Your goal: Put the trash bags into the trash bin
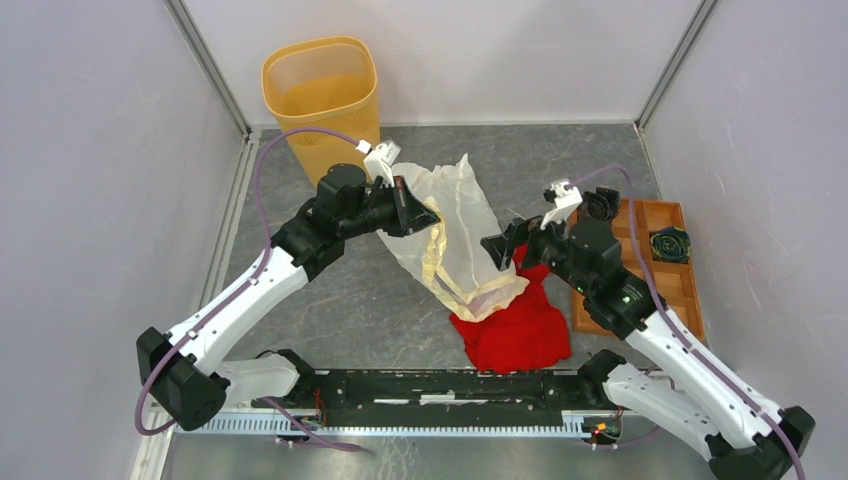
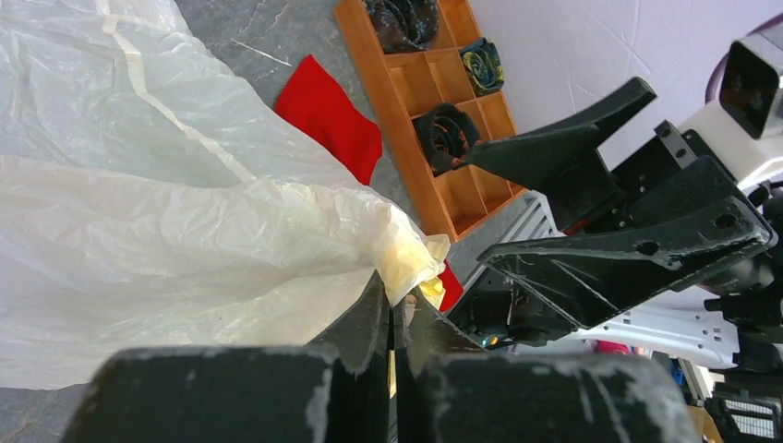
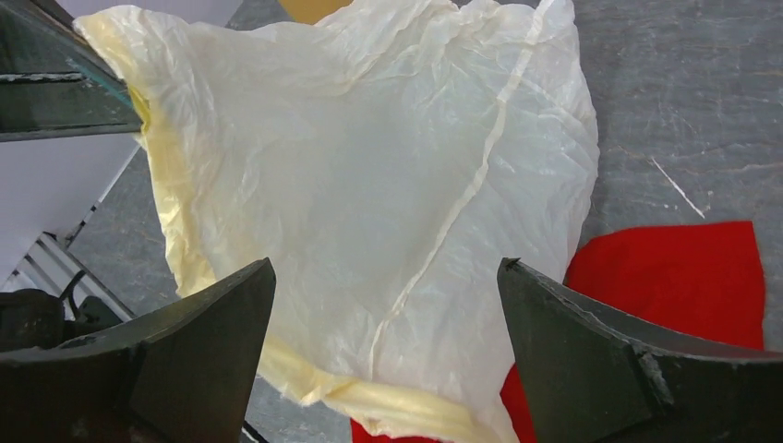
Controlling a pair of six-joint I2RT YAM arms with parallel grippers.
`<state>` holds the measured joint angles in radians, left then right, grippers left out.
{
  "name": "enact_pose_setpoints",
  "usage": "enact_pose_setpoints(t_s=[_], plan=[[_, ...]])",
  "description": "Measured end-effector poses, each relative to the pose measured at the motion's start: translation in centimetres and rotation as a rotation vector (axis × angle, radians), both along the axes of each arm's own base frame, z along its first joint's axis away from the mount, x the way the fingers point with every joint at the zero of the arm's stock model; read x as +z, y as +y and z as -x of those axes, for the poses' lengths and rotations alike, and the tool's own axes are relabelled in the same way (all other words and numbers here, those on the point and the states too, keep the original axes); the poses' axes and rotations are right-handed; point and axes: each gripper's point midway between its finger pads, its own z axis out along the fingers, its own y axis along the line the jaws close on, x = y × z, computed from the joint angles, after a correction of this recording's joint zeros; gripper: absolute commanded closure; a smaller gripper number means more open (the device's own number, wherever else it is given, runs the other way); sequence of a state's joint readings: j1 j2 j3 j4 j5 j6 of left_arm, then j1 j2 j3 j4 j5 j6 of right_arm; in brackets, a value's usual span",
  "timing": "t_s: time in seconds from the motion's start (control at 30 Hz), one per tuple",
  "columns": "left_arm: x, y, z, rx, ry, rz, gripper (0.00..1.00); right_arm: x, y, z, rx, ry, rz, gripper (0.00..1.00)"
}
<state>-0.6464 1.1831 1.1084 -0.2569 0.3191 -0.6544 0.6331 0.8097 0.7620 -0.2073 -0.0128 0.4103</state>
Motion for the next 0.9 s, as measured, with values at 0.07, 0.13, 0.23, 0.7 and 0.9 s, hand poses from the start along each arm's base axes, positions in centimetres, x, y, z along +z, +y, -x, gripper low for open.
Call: enact_pose_setpoints(t_s=[0.07, 0.13, 0.23, 0.7, 0.9], plan=[[-0.1, 0.0, 0.0, 0.003, 0.003, -0.003, 0.98, 0.3, -0.7, 0.6, -0.023, -0.003, -0.022, 0.02], [0.0, 0.1, -0.1, 0.007, 0.005, -0.008, 0.98, -0.7, -1.2, 1.3, -0.022, -0.001, -0.026, 0.02], [-0.4, 0.3, -0.2, 0.023, 0.015, -0.026, 0.98, -3.2, -0.8, 2.1, 0.040, 0.008, 0.003, 0.15], [-3.3, -2.0, 1.9, -0.080, 0.062, -0.072, 0.98, -14.6, 10.6, 5.6, 0.447, 0.296, -0.043, 0.49], [-8.9, -0.8, 2.4, -0.039, 0.142, -0.168, 0.98, -11.4, 4.8, 0.9, 0.201, 0.184, 0.012, 0.34]])
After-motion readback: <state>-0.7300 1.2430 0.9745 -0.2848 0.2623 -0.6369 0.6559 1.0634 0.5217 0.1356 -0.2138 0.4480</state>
